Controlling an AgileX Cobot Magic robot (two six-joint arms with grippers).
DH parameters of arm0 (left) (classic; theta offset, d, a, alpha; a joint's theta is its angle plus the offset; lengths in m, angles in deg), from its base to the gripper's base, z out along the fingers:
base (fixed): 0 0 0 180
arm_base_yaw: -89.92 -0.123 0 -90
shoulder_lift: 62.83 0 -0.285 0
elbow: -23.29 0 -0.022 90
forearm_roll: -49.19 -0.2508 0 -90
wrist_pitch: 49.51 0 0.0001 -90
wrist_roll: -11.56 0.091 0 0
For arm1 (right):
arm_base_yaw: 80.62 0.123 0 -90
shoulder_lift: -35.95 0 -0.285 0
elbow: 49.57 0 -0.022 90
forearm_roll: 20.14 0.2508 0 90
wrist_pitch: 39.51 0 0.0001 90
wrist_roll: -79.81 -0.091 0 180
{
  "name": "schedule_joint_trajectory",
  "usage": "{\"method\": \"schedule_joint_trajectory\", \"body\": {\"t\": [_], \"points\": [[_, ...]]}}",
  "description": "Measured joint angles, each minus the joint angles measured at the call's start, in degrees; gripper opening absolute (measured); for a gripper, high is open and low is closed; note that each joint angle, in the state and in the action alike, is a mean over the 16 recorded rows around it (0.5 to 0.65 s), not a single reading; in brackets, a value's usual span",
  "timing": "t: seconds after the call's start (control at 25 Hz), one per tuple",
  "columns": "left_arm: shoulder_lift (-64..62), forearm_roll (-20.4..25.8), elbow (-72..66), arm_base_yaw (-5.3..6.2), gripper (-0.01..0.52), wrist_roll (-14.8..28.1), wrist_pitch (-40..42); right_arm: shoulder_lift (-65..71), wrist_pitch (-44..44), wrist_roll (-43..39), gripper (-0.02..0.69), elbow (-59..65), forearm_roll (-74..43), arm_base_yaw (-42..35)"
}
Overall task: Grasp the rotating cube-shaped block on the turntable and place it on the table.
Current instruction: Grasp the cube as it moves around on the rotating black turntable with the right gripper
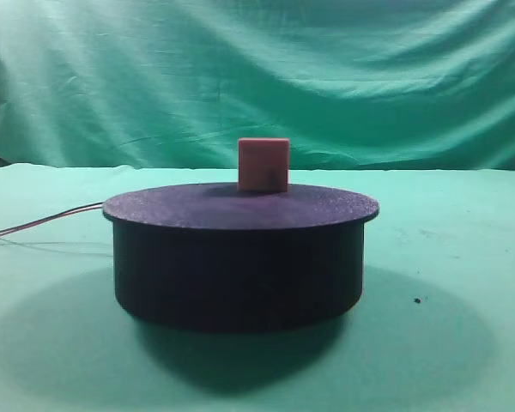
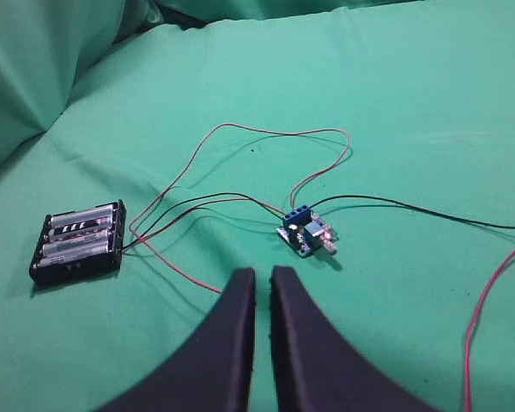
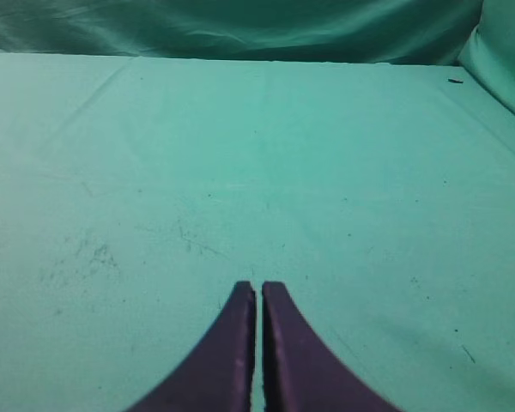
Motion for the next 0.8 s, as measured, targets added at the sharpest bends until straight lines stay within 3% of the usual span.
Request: {"method": "schedule_joint_trajectory", "body": {"t": [0.56, 0.8], "points": [[0.00, 0.00, 0.00, 0.00, 0.000, 0.00, 0.00, 0.00, 0.62, 0.24, 0.000, 0.01, -0.91, 0.00], [0.00, 0.00, 0.00, 0.00, 0.000, 0.00, 0.00, 0.00, 8.29, -1.43, 0.000, 0.05, 0.70, 0.00]]}}
